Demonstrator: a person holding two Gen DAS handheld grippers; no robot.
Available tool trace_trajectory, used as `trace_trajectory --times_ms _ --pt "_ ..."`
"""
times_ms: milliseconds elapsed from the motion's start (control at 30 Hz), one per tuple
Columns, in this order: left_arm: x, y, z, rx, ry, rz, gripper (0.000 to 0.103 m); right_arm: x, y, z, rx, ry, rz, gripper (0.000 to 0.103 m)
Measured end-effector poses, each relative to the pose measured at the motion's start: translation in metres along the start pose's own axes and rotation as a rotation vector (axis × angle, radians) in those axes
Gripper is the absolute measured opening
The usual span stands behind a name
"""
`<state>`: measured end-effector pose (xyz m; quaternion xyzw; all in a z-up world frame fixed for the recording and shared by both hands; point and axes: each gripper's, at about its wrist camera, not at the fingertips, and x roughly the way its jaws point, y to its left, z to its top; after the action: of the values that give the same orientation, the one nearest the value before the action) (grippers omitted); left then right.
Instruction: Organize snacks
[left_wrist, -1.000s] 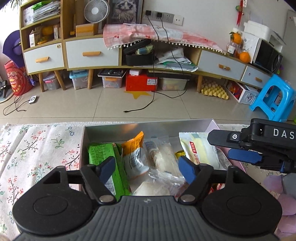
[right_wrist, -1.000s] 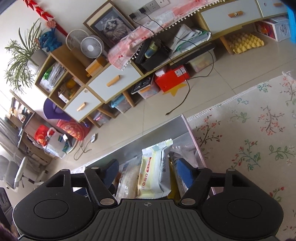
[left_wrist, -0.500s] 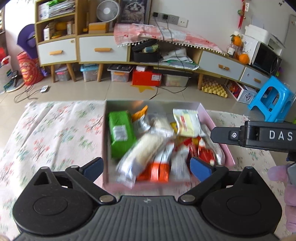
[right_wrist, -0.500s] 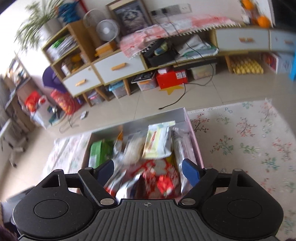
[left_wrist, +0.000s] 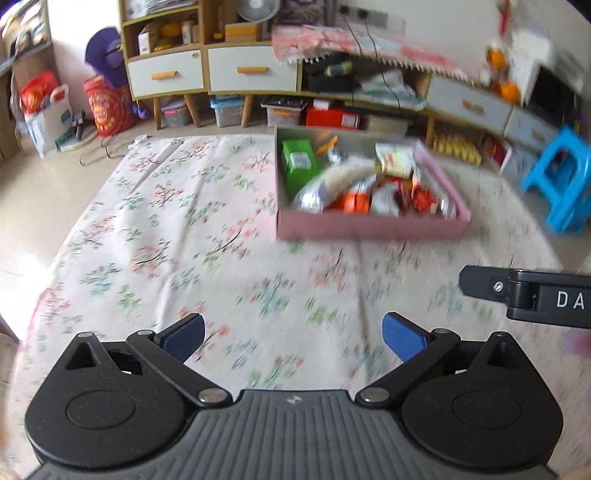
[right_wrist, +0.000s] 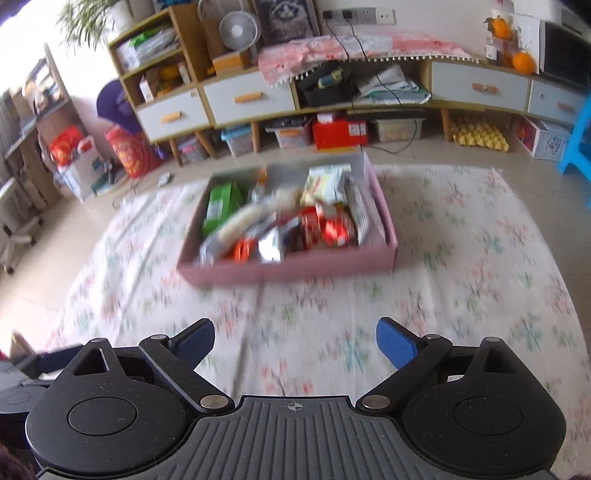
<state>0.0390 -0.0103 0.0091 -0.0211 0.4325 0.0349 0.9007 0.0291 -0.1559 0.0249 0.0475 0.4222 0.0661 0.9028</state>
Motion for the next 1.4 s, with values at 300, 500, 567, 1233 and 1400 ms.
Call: trace_trajectory --times_ms 300,500,567,1233,1400 --pt "0.001 0.000 -0.016 0.002 -0.009 0.016 0.103 -0.006 0.005 -0.027 -0.054 -0.060 -0.106 0.097" --pt "0.004 0.001 -0.023 -0.025 0.007 0.021 0.103 -0.003 -0.006 -0.031 -0.038 -0.047 -0.114 0.097" --pt "0.002 0.002 -0.026 -0.037 0.007 0.027 0.103 -0.002 -0.005 -0.033 -0.051 -0.049 -0.124 0.097" --pt "-0.005 0.003 -0.028 -0.043 -0.016 0.067 0.103 0.001 0.000 -0.041 -0.079 -0.033 -0.118 0.097" --pt "-0.006 0.003 -0.028 -0.038 -0.020 0.070 0.103 0.001 0.000 -0.040 -0.077 -0.035 -0.120 0.097"
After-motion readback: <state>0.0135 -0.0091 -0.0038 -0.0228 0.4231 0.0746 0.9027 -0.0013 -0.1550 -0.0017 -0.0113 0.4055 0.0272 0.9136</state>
